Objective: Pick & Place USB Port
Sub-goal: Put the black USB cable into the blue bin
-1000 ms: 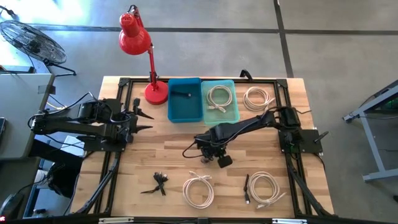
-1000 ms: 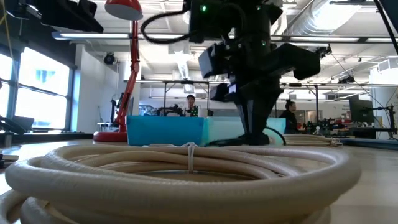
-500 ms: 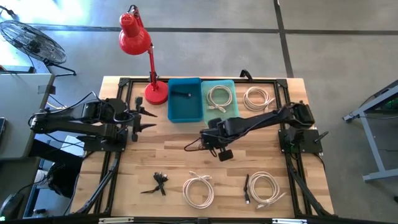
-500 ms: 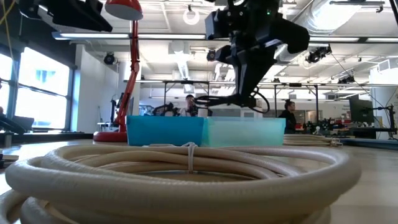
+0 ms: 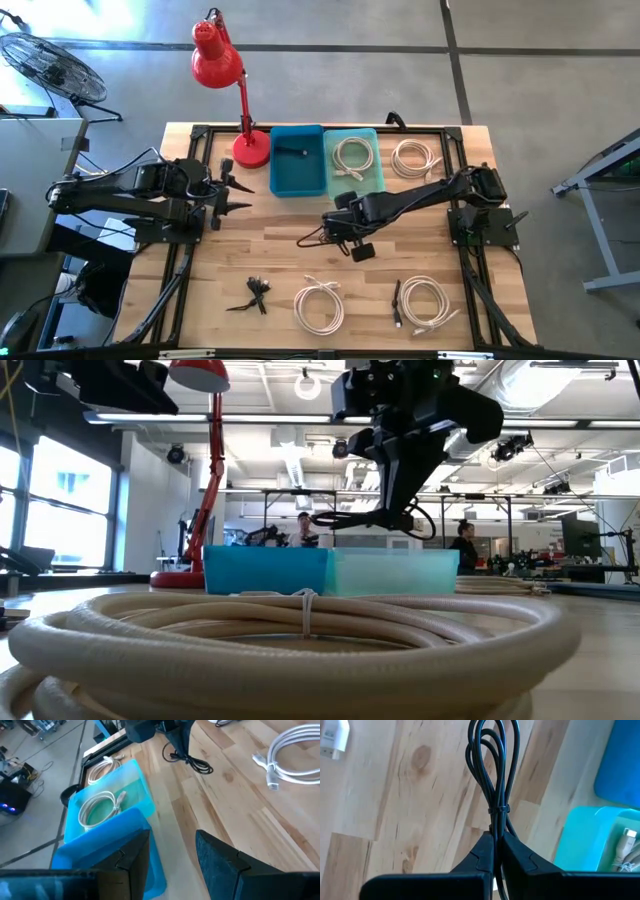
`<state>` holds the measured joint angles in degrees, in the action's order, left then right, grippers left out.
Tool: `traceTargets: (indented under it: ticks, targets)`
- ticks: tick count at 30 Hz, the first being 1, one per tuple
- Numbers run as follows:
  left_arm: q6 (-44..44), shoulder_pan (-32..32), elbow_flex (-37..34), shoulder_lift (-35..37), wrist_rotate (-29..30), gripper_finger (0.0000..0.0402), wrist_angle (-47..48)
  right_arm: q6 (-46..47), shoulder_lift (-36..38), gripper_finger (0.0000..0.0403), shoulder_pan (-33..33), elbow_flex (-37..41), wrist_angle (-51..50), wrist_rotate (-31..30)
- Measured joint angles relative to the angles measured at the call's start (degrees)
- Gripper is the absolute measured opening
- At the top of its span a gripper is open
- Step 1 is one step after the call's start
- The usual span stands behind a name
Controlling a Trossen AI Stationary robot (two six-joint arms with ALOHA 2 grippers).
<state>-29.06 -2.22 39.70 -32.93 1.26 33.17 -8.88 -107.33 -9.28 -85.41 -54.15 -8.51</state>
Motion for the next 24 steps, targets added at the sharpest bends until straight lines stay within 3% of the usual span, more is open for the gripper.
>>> traceTargets:
  ticks: [7, 13, 20, 24]
  targets:
    - [-0.16, 0.02, -0.02, -1.21, 6.87, 0.0154, 0.04, 0.02, 0.0, 0.0009, -0.88, 0.0, 0.0, 0.04]
    - [-2.76, 0.02, -0.02, -3.61, 8.42, 0.0154, -0.15, 0.04, 0.0, 0.0009, -1.13, 0.0, 0.0, 0.07]
    - [-4.19, -0.02, -0.03, -3.52, 19.86, 0.0154, -3.84, 0.95, 0.0, 0.0009, -1.27, 0.0, 0.02, 0.04]
    - [-5.21, 0.0, -0.04, -3.43, 18.61, 0.0154, -3.77, 0.94, 0.0, 0.0009, -1.82, 0.0, 0.03, -0.25]
